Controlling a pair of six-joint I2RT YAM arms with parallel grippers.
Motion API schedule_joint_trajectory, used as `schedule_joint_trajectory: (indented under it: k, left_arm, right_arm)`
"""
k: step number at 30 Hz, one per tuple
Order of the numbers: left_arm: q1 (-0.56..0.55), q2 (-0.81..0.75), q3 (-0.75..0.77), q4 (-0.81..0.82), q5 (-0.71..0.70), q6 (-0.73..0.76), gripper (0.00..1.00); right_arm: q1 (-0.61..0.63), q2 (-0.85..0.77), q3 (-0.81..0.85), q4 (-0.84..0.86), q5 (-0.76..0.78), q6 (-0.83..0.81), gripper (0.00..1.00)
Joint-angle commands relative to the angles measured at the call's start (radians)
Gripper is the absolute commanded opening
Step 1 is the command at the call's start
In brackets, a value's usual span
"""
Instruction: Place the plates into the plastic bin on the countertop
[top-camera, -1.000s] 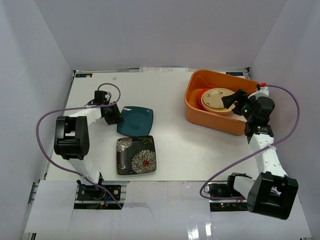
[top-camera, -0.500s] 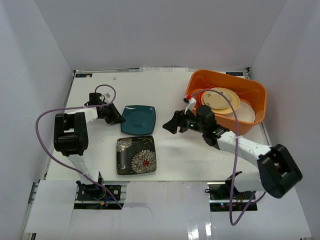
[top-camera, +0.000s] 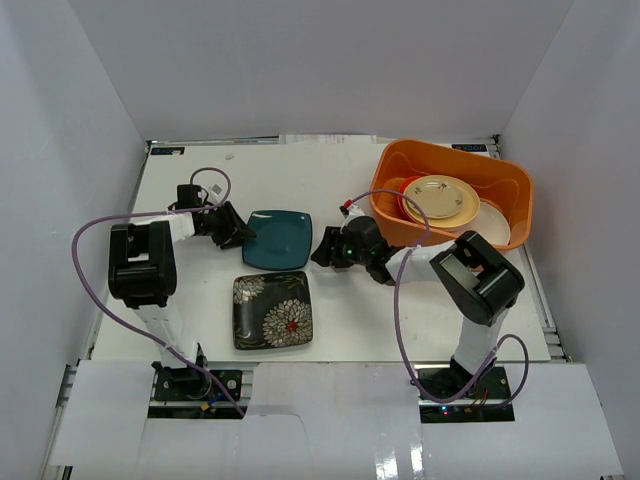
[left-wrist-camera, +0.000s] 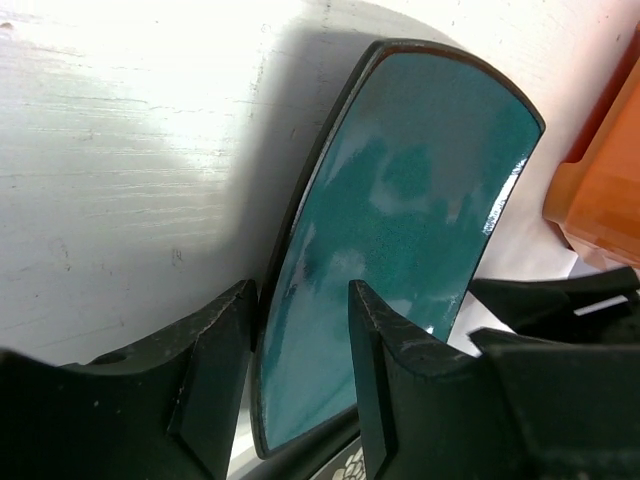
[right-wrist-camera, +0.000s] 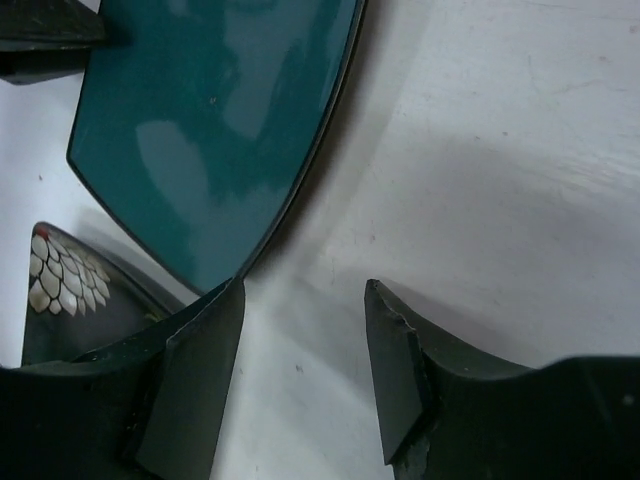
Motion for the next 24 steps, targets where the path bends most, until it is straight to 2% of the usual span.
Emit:
schedule_joint_trajectory:
  k: [1, 4, 7, 11, 13, 20, 24]
  left_arm:
    - [-0.007, 0.087, -0.044, -0.087, -0.113, 0.044, 0.54]
    - [-0.007, 0.092, -0.047, -0.085, -0.111, 0.045, 0.52]
    - [-0.009, 0.095, -0.052, -0.085, -0.101, 0.042, 0.47]
    - [-0.009, 0.099, -0.059, -0.078, -0.052, 0.029, 0.44]
    - [-0.010, 0.089, -0.076, -0.067, -0.012, 0.012, 0.42]
    - [-0.015, -0.003, -0.151, 0.057, 0.119, -0.088, 0.38]
    - [-0.015, -0.031, -0.194, 0.142, 0.211, -0.148, 0.42]
  right_arm:
    - [0.022, 0.077, 0.049, 0.123, 0.040, 0.074, 0.58]
    - [0.032, 0.136, 0.070, 0.180, 0.037, 0.120, 0.59]
    - [0.041, 0.192, 0.112, 0.190, 0.029, 0.149, 0.52]
    - [0.050, 0.236, 0.146, 0.201, 0.012, 0.176, 0.26]
    - [0.052, 0.250, 0.149, 0.238, -0.023, 0.196, 0.21]
    - [0.053, 0.272, 0.204, 0.233, -0.072, 0.209, 0.17]
    - [0.053, 0.295, 0.254, 0.230, -0.135, 0.218, 0.16]
